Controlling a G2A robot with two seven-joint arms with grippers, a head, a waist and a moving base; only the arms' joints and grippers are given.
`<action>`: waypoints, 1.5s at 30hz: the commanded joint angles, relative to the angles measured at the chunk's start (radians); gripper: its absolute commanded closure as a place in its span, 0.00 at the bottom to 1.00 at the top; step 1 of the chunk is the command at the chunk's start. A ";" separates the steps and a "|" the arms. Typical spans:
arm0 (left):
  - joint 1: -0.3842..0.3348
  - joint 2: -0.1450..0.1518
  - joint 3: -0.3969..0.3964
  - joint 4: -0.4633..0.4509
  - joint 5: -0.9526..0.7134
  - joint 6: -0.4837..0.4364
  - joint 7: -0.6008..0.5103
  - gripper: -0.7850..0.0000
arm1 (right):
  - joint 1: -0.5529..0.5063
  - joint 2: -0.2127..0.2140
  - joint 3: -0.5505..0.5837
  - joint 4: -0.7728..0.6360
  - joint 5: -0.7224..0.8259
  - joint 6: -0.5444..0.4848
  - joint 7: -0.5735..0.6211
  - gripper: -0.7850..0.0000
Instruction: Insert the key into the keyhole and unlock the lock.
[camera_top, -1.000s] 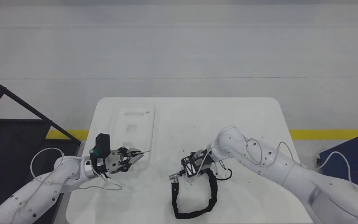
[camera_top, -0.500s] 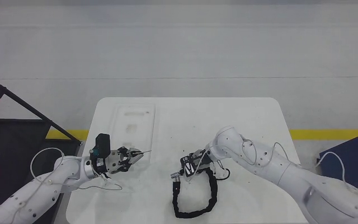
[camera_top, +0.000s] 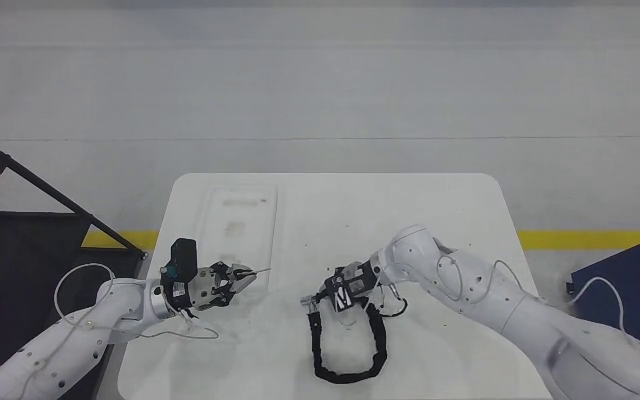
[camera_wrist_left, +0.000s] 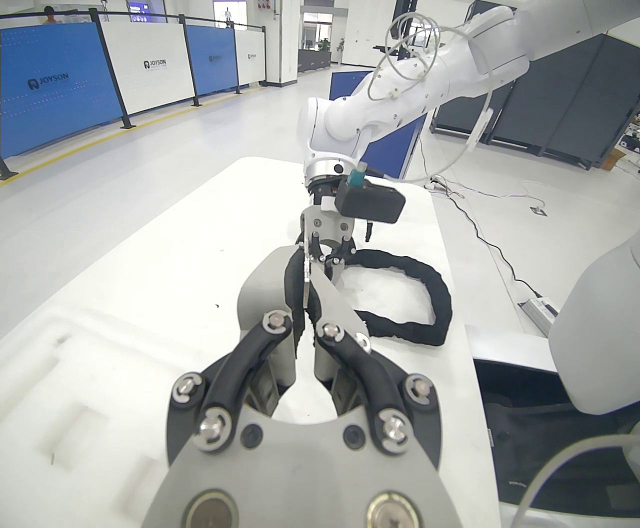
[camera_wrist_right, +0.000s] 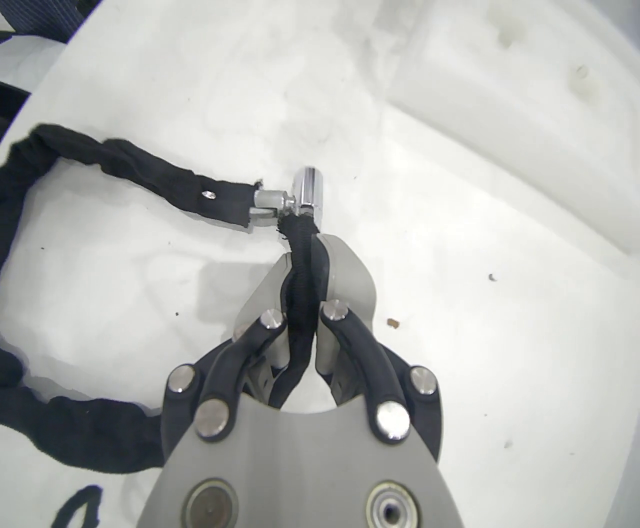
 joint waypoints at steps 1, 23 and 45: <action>0.000 0.000 0.000 0.000 0.000 0.000 0.000 1.00 | -0.009 0.026 0.018 -0.027 -0.037 0.019 -0.083 1.00; 0.000 0.000 0.000 0.000 0.000 0.000 0.000 1.00 | -0.149 0.231 0.092 -0.166 -0.084 0.571 -1.078 1.00; 0.000 0.000 0.000 0.000 0.000 0.000 0.000 1.00 | -0.087 0.185 -0.021 -0.140 0.232 0.628 -1.135 1.00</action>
